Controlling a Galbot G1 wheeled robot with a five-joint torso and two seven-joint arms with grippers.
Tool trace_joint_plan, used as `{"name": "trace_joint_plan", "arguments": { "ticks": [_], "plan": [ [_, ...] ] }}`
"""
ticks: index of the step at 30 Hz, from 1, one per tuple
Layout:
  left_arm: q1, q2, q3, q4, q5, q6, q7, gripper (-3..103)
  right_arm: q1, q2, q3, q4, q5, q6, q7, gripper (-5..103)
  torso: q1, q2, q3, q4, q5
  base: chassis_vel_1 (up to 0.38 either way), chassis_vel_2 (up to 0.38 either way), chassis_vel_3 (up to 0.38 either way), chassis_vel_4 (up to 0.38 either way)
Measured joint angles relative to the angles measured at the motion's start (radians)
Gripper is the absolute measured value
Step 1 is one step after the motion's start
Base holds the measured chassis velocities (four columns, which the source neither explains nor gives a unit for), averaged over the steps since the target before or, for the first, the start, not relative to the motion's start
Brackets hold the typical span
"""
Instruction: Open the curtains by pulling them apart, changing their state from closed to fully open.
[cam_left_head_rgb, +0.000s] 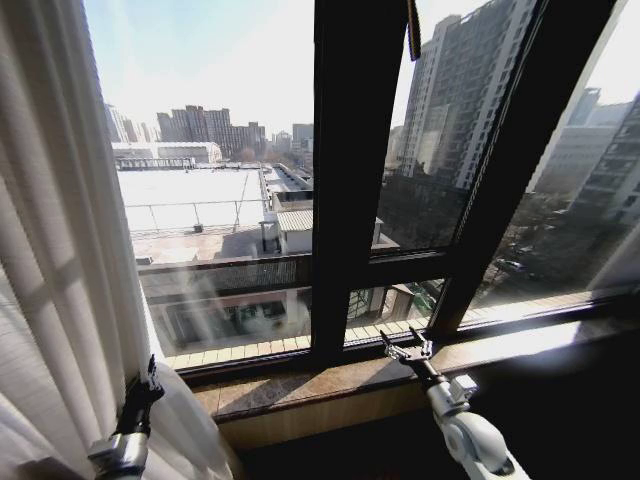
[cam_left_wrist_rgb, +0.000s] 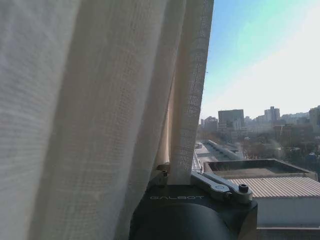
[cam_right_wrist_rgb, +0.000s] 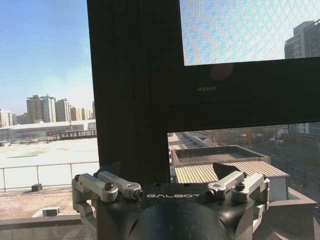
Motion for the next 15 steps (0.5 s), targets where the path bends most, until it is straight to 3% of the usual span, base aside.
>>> {"name": "trace_joint_plan", "arguments": {
  "ticks": [15],
  "plan": [
    [0.009,-0.018,0.003,0.000,0.015,-0.013,0.000,0,0.000,0.000,0.000,0.000,0.000,0.000,0.000,100,0.000,0.000,0.000,0.0001,0.0002,0.400,0.291,-0.405,-0.272]
  ]
}}
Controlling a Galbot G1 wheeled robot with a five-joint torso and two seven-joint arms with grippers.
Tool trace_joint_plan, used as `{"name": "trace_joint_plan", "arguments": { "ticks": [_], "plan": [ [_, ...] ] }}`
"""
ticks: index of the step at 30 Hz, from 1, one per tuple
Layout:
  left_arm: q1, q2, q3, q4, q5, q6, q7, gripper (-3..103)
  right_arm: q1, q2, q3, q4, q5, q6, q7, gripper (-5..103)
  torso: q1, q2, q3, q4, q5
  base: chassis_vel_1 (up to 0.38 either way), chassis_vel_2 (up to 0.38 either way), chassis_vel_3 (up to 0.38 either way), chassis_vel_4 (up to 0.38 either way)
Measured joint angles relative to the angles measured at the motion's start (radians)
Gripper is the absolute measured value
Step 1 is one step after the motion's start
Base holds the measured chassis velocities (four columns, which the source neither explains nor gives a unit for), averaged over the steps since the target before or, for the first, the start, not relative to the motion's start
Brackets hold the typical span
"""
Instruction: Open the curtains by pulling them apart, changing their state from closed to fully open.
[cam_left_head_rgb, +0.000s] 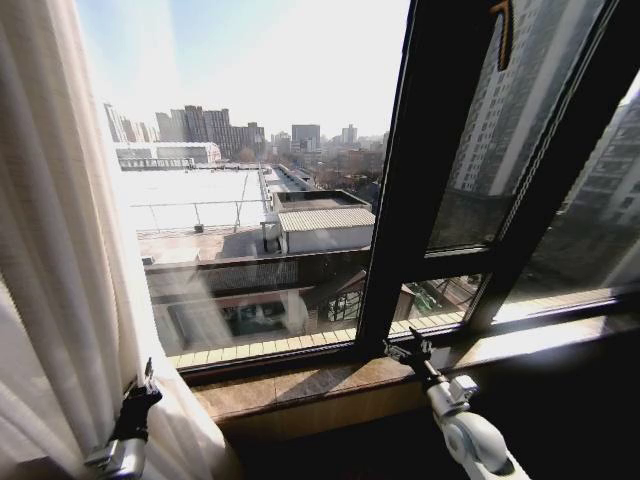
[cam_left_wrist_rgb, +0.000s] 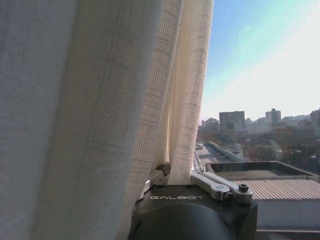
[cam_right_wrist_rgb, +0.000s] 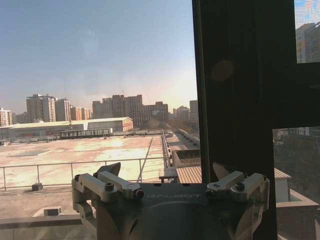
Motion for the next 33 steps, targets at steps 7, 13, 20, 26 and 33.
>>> {"name": "trace_joint_plan", "arguments": {
  "ticks": [7,13,20,26,33],
  "plan": [
    [0.007,0.004,-0.014,0.010,-0.005,-0.013,-0.001,0,0.000,0.000,0.000,0.000,0.000,0.000,0.000,100,0.000,0.000,0.000,0.0003,-0.0007,0.100,0.088,-0.091,-0.106],
    [0.006,0.004,-0.015,0.019,-0.006,-0.019,0.000,0,0.000,0.000,0.001,0.000,0.000,0.000,0.000,100,0.000,0.000,0.000,0.0000,0.0003,-0.045,-0.028,0.040,0.018],
    [-0.005,0.007,-0.014,0.030,-0.006,-0.024,0.002,0,0.000,0.000,0.000,0.000,0.000,0.000,0.000,100,0.000,0.000,0.000,0.0000,-0.0007,-0.021,-0.002,0.008,0.006],
    [-0.013,0.011,-0.014,0.042,-0.005,-0.024,0.002,0,0.000,0.000,0.000,0.000,0.000,0.000,0.000,100,0.000,0.000,0.000,0.0000,-0.0002,0.072,0.046,-0.058,-0.047],
    [-0.023,0.018,-0.024,0.059,-0.015,-0.026,0.003,0,0.000,0.000,0.000,0.000,0.000,0.000,0.000,100,0.000,0.000,0.000,-0.0001,0.0004,0.109,0.107,-0.113,-0.136]
  ]
}}
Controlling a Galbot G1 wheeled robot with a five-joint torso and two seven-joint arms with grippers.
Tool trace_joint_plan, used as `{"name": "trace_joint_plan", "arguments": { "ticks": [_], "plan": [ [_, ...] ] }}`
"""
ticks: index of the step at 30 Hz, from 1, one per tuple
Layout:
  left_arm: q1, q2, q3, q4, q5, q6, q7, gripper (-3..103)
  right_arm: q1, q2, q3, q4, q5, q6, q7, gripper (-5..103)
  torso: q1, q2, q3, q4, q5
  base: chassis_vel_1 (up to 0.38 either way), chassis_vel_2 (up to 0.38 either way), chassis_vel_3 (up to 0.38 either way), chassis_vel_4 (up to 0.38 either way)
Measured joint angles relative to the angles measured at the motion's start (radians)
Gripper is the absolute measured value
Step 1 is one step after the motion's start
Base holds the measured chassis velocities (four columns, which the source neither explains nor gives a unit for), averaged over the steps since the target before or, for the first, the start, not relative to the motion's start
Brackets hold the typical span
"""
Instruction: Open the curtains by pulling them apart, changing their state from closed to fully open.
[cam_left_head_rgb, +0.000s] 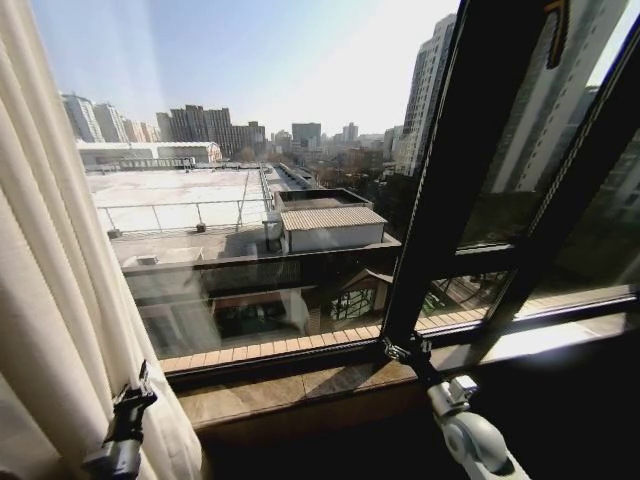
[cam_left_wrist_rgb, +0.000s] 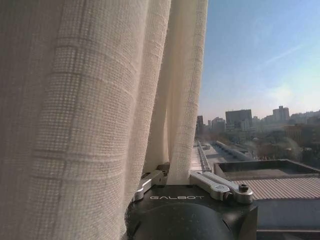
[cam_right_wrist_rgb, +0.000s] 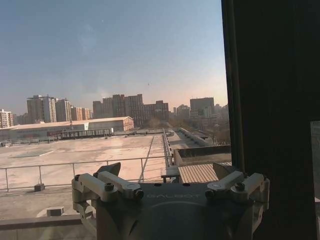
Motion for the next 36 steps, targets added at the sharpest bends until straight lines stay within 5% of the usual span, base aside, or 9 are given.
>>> {"name": "trace_joint_plan", "arguments": {
  "ticks": [12,17,20,26,36],
  "plan": [
    [-0.068,0.040,-0.094,0.099,-0.075,0.010,-0.035,0,0.000,0.000,0.000,0.000,0.000,0.000,0.000,100,0.000,0.000,0.000,0.0001,-0.0004,0.053,0.048,-0.048,-0.049],
    [-0.160,0.091,-0.180,0.206,-0.101,0.051,-0.103,0,0.000,0.000,0.000,0.000,0.000,0.000,0.000,100,0.000,0.000,0.000,0.0000,-0.0010,0.000,0.000,0.000,0.000],
    [-0.263,0.203,-0.249,0.371,-0.146,0.088,-0.169,0,0.000,0.000,0.000,0.000,0.000,0.000,0.000,100,0.000,0.000,0.000,0.0001,-0.0013,0.000,0.000,0.000,0.000],
    [-0.353,0.302,-0.268,0.524,-0.194,0.121,-0.218,0,0.000,0.000,0.000,0.000,0.000,0.000,0.000,100,0.000,0.000,0.000,0.0002,-0.0014,0.000,0.000,0.000,0.000],
    [-0.370,0.298,-0.242,0.531,-0.196,0.121,-0.217,0,0.000,0.000,0.000,0.000,0.000,0.000,0.000,100,0.000,0.000,0.000,0.0002,-0.0009,0.000,0.000,0.000,0.000]
  ]
}}
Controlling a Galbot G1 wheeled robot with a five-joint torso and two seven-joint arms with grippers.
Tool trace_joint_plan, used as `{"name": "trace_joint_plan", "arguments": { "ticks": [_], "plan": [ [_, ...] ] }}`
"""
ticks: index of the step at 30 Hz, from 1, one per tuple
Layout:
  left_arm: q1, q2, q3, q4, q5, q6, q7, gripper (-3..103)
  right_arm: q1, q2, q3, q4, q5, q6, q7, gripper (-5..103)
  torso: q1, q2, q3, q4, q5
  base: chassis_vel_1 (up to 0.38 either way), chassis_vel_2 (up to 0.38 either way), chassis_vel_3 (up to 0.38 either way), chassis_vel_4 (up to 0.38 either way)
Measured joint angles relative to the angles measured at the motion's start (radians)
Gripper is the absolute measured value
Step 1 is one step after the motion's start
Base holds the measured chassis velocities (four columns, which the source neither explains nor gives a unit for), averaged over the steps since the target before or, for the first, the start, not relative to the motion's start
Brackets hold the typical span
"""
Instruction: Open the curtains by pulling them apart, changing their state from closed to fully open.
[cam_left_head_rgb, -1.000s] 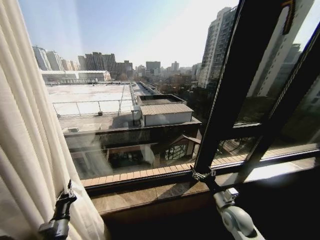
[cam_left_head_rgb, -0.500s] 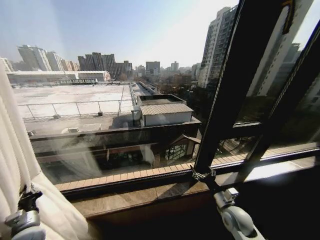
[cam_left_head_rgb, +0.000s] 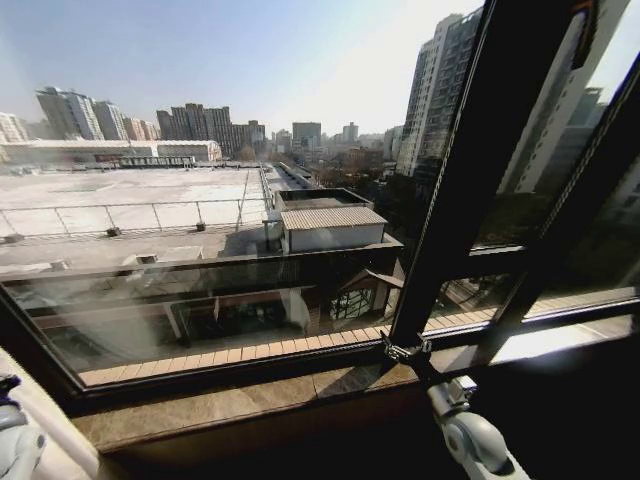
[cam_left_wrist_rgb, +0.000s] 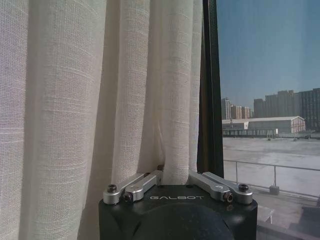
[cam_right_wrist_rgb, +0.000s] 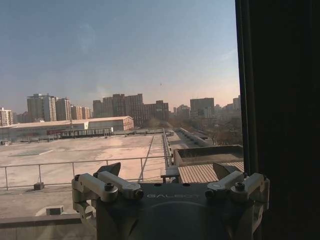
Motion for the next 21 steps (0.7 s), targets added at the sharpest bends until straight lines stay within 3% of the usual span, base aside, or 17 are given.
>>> {"name": "trace_joint_plan", "arguments": {
  "ticks": [6,7,9,12,15,20,21],
  "plan": [
    [0.025,-0.048,0.004,-0.042,0.076,-0.018,-0.002,-3,0.000,0.000,0.000,0.000,0.000,0.000,0.000,100,0.000,0.000,0.000,0.0000,0.0004,0.000,0.000,0.000,0.000],
    [0.035,-0.068,-0.002,-0.064,0.099,-0.017,-0.006,2,0.000,0.000,0.000,0.000,0.000,0.000,0.000,100,0.000,0.000,0.000,-0.0001,0.0003,0.000,0.000,0.000,0.000],
    [0.046,-0.090,-0.008,-0.089,0.121,-0.017,-0.013,2,0.000,0.000,0.000,0.000,0.000,0.000,0.000,100,0.000,0.000,0.000,0.0000,0.0003,0.000,0.000,0.000,0.000],
    [0.092,-0.150,-0.024,-0.178,0.161,-0.017,-0.027,18,0.000,0.000,0.000,0.000,0.000,0.000,0.000,100,0.000,0.000,0.000,0.0000,0.0004,0.000,0.000,0.000,0.000],
    [0.131,-0.192,-0.027,-0.252,0.175,-0.017,-0.036,24,0.000,0.000,0.000,0.000,0.000,0.000,0.000,100,0.000,0.000,0.000,0.0000,0.0004,0.000,0.000,0.000,0.000],
    [0.206,-0.287,-0.008,-0.402,0.238,-0.043,-0.051,45,0.000,0.000,0.000,0.000,0.000,0.000,0.000,100,0.000,0.000,0.000,0.0000,0.0005,0.000,0.000,0.000,0.000],
    [0.206,-0.287,-0.008,-0.402,0.238,-0.043,-0.051,45,0.000,0.000,0.000,0.000,0.000,0.000,0.000,100,0.000,0.000,0.000,0.0000,0.0005,0.000,0.000,0.000,0.000]
  ]
}}
